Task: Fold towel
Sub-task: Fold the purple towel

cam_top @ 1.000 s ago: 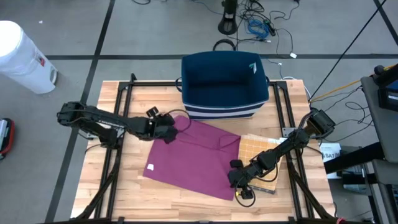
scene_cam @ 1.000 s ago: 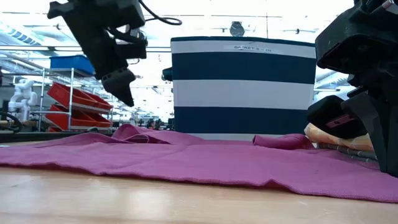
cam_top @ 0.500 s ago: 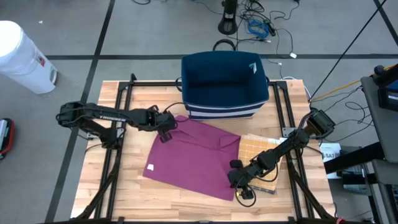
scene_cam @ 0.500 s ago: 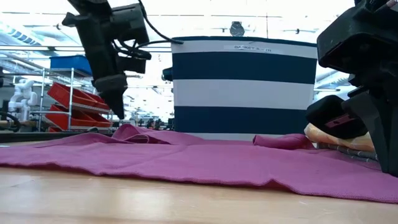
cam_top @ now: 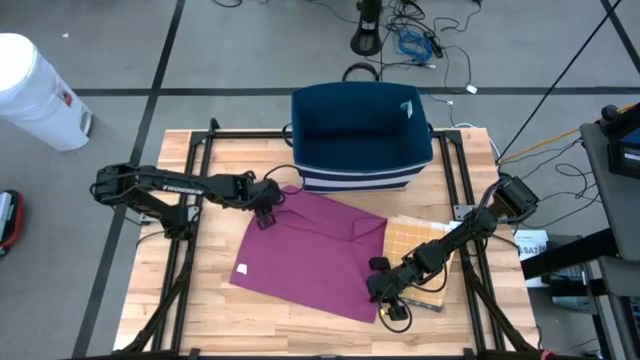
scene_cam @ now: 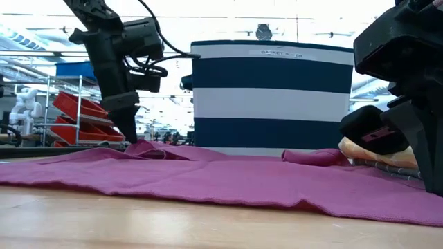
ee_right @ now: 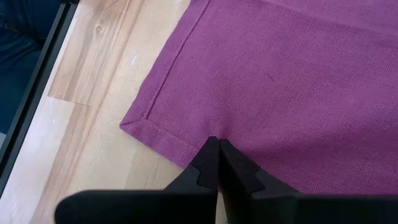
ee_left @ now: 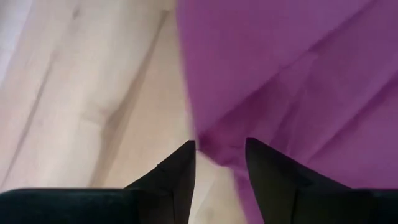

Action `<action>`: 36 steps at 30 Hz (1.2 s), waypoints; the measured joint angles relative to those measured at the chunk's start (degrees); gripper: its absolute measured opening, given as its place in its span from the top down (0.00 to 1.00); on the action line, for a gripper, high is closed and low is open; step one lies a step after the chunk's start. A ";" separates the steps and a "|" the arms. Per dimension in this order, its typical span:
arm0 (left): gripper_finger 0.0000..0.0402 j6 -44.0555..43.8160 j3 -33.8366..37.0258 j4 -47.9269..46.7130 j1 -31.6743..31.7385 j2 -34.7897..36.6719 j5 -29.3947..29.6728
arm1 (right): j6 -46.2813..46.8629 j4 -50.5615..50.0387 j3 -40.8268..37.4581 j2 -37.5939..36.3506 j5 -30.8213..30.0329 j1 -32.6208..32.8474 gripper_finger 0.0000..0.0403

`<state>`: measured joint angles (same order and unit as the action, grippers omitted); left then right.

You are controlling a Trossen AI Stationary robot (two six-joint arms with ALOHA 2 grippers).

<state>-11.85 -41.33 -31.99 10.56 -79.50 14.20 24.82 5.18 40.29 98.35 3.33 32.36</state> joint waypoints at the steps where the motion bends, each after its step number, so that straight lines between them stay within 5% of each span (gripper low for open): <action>1: 0.63 0.24 0.05 0.07 0.22 0.00 0.43 | 0.00 0.02 0.00 0.00 -0.02 0.00 1.00; 12: 0.65 3.80 2.85 4.02 2.32 0.00 -0.24 | 0.00 0.08 0.00 0.00 -0.14 0.00 1.00; 22: 0.97 7.76 3.62 8.42 2.43 0.00 0.14 | 0.34 0.12 0.00 -0.02 -0.13 0.00 1.00; 27: 0.99 10.13 3.59 7.13 2.43 0.00 0.36 | 0.46 0.12 0.00 -0.02 -0.13 0.00 1.00; 36: 1.00 14.55 -1.36 -1.81 2.43 0.00 10.15 | 0.61 0.28 0.02 0.00 1.12 -0.02 1.00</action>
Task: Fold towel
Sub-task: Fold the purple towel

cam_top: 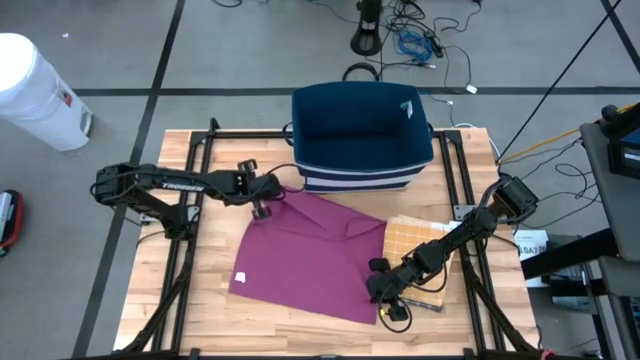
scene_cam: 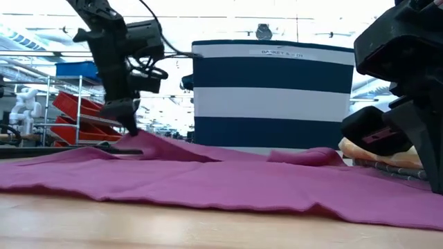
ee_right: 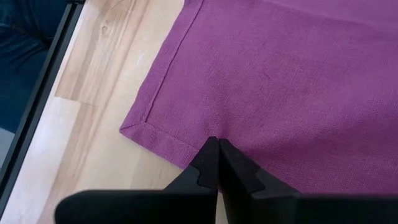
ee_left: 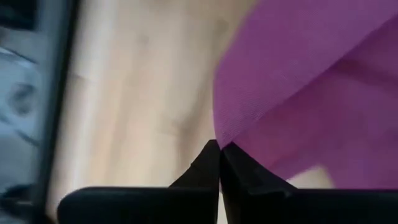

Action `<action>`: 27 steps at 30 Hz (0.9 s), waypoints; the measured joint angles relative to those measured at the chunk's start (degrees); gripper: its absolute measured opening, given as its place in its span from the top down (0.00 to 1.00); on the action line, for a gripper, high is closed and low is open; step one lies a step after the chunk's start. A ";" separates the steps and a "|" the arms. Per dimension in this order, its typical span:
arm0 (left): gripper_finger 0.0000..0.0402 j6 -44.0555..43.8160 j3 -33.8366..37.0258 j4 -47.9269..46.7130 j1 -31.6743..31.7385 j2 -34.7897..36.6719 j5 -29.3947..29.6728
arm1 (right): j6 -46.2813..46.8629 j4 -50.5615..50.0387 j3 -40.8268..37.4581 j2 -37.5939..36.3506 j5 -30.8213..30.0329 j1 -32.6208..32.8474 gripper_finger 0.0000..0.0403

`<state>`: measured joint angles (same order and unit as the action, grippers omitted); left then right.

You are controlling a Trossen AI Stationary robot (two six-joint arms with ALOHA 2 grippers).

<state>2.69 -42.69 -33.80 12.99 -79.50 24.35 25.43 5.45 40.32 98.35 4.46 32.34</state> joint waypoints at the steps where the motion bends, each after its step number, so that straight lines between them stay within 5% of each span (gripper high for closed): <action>1: 1.00 0.85 -0.69 -0.02 0.00 0.00 1.69 | 0.05 0.00 0.00 0.00 0.08 0.00 1.00; 15: 1.00 22.11 -3.59 2.19 -4.56 0.00 25.04 | 0.76 -0.09 0.00 0.00 1.75 0.02 1.00; 27: 1.00 23.33 -3.61 2.79 -11.60 0.00 25.62 | 0.74 -0.66 -0.09 -1.23 2.21 0.05 0.99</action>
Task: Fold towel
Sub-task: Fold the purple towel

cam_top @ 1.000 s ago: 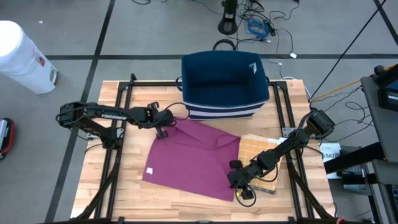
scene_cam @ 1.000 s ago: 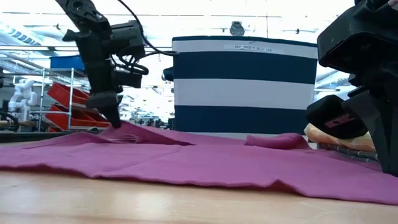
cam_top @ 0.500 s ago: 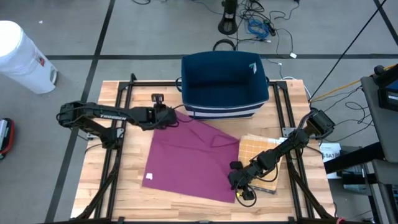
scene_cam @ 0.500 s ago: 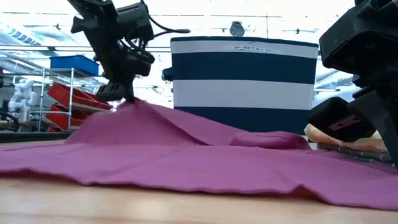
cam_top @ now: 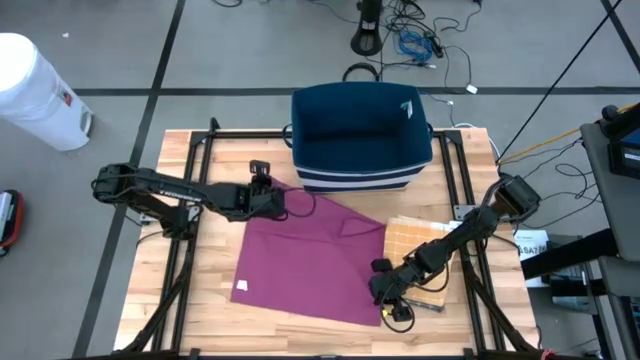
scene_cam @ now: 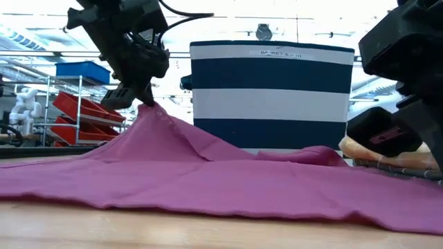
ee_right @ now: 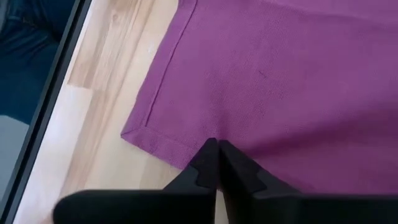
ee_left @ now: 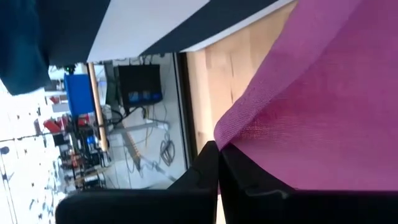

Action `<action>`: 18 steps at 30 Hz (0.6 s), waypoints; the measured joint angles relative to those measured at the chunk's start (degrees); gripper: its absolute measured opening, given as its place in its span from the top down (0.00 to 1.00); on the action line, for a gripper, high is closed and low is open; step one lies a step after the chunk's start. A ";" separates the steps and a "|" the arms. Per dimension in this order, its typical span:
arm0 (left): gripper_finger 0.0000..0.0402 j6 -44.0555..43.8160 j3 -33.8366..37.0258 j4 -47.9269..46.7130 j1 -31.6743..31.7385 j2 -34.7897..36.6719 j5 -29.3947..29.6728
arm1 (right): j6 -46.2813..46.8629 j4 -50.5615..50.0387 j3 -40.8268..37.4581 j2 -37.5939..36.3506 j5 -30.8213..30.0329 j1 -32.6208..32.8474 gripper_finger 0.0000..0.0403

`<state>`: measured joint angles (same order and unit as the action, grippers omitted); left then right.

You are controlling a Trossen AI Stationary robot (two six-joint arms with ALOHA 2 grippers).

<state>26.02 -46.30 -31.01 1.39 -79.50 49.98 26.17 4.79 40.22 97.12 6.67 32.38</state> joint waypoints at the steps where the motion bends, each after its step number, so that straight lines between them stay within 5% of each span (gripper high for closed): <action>1: 1.00 0.00 0.00 0.00 -0.42 0.00 0.00 | -0.42 -0.40 -0.08 -0.77 -0.26 0.04 0.98; 13: 1.00 -4.72 0.00 -1.00 -4.30 0.02 -0.22 | -7.94 -3.10 0.01 -11.21 -23.01 -1.68 0.65; 18: 1.00 -7.33 0.00 -1.08 -6.62 0.02 -0.54 | -13.62 -2.87 0.19 -10.73 -21.48 -8.35 0.60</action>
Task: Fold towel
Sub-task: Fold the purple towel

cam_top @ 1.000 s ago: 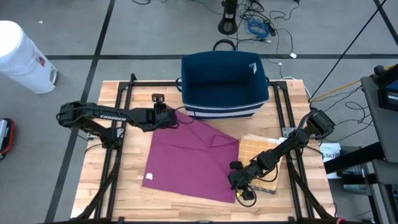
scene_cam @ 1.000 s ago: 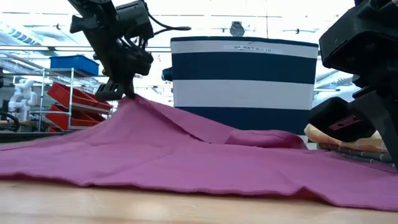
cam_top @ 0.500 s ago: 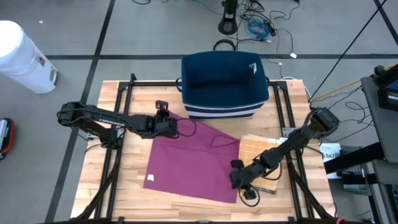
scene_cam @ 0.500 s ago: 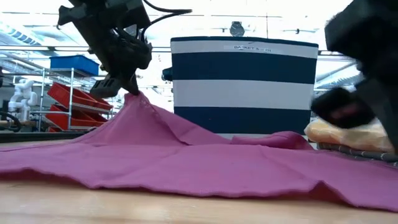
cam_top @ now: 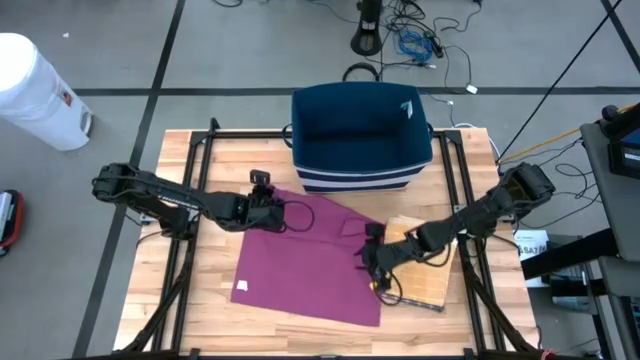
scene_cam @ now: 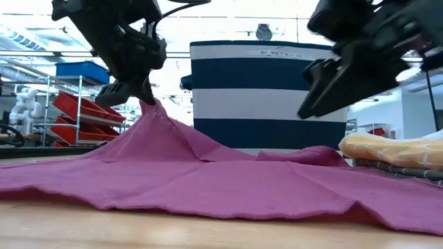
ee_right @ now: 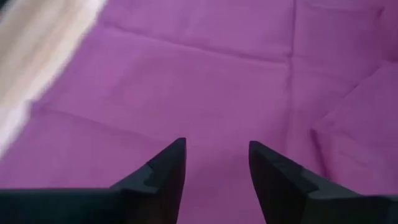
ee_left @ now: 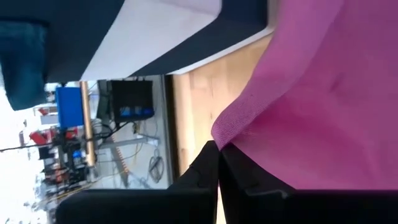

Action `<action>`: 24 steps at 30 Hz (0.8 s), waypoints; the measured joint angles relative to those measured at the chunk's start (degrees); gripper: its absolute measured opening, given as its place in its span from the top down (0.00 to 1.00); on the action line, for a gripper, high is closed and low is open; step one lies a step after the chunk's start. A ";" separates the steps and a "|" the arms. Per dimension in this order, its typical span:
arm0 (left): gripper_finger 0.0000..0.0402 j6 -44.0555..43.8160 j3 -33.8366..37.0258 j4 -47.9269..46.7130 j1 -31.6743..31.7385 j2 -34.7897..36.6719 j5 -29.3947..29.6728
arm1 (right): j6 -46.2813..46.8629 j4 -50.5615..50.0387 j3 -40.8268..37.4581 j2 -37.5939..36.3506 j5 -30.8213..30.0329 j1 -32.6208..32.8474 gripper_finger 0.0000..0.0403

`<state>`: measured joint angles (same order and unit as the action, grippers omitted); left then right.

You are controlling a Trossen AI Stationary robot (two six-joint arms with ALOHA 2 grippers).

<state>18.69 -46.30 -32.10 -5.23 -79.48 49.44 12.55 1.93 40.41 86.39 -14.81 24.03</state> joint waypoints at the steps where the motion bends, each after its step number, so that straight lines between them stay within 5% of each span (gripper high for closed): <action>1: 1.00 -0.51 0.00 -0.01 -0.38 0.00 -0.62 | -1.48 -0.09 0.06 0.21 0.65 -1.29 0.60; 24: 1.00 -8.28 0.00 0.09 -6.99 0.02 -6.18 | -23.19 8.45 0.23 2.64 21.79 -20.85 0.63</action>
<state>10.41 -46.30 -32.01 -12.22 -79.46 43.26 -10.64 10.38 40.64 89.03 6.98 3.18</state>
